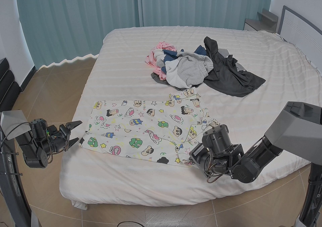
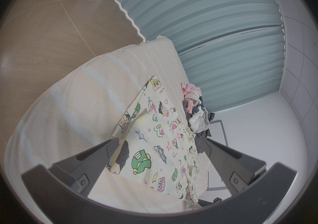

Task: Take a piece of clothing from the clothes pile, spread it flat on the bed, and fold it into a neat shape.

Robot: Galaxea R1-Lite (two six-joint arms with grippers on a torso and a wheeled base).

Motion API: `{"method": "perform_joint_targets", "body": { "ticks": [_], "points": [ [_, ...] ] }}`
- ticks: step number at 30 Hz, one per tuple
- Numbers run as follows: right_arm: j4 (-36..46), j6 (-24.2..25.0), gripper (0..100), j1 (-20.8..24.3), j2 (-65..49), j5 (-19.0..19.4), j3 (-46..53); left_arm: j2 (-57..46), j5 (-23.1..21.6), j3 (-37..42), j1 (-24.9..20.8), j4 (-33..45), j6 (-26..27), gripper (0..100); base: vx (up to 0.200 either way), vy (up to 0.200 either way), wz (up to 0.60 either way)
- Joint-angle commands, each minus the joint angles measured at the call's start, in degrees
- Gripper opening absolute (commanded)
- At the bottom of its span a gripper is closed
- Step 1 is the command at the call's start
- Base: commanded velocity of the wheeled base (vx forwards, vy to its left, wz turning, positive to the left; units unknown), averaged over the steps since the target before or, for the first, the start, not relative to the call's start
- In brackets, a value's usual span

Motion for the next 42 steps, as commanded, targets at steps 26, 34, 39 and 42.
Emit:
{"method": "perform_joint_targets", "body": {
  "ticks": [26,34,39,42],
  "points": [
    [1.4,-1.4,100,-3.8,-8.1,0.0,6.2,-1.0,-0.3,3.5,0.0,-4.9,-0.6,100,0.000,0.000,0.00],
    [0.8,-3.8,100,-3.4,-12.6,-0.5,13.5,-10.2,-0.4,9.3,-1.9,-5.2,-1.4,100,0.000,0.000,0.00],
    [0.7,-5.0,100,-3.0,-15.8,-1.1,16.8,-19.2,-0.2,12.9,-5.1,8.9,-1.5,100,0.000,0.000,0.00],
    [0.7,-5.3,100,-2.8,-17.0,-2.0,17.3,-19.7,0.6,12.9,-5.4,14.1,-1.2,100,0.000,0.000,0.00]
  ]
}}
